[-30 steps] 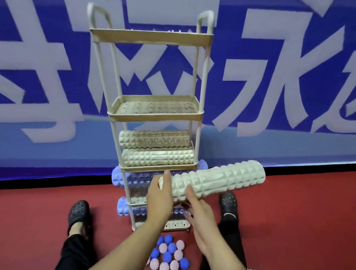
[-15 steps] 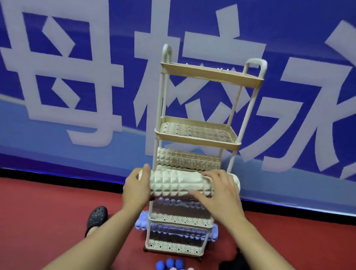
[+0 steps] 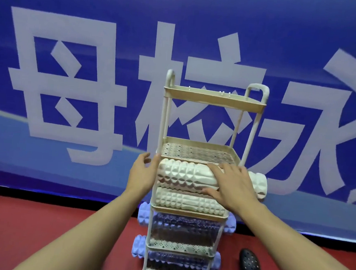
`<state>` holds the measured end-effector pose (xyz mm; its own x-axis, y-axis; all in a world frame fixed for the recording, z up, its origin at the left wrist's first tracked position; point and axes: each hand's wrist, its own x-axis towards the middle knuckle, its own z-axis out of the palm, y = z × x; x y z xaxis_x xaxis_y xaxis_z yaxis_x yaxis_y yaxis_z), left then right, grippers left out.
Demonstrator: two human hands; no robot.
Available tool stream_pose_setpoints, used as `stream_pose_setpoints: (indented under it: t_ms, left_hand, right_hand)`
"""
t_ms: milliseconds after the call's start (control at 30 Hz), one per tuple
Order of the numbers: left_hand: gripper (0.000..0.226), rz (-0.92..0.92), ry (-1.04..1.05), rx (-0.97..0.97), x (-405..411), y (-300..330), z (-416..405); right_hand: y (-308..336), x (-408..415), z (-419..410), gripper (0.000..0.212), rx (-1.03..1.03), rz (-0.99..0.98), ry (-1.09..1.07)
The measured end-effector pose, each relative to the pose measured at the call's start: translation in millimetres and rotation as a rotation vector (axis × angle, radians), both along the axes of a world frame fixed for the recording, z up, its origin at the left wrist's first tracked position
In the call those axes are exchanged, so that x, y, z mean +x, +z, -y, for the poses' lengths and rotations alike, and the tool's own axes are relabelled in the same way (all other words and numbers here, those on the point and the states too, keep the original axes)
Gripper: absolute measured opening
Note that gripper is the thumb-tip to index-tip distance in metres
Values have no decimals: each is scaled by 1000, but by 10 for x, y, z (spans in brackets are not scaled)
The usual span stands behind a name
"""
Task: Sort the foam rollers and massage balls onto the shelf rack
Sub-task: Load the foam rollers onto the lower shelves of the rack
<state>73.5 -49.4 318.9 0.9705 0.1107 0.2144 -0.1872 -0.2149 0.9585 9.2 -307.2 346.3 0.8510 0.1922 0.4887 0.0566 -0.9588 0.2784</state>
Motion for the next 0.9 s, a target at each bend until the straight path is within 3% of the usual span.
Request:
stream_pose_setpoints:
  t_ms: [167, 300, 533, 733, 900]
  left_hand:
    - [63, 133, 101, 339, 425, 307, 78]
    - [61, 78, 134, 478, 700, 318, 153]
    - [27, -2, 155, 434, 965, 110, 141]
    - [13, -34, 98, 279, 1040, 9, 128]
    - [11, -24, 99, 284, 1076, -26, 129]
  right_hand:
    - [286, 259, 43, 74, -76, 114, -157]
    - [461, 521, -11, 71, -121, 134, -191]
    - [475, 980, -24, 69, -116, 69, -111]
    - [322, 1313, -25, 69, -24, -25, -62]
    - [285, 1545, -19, 73, 23, -94, -87]
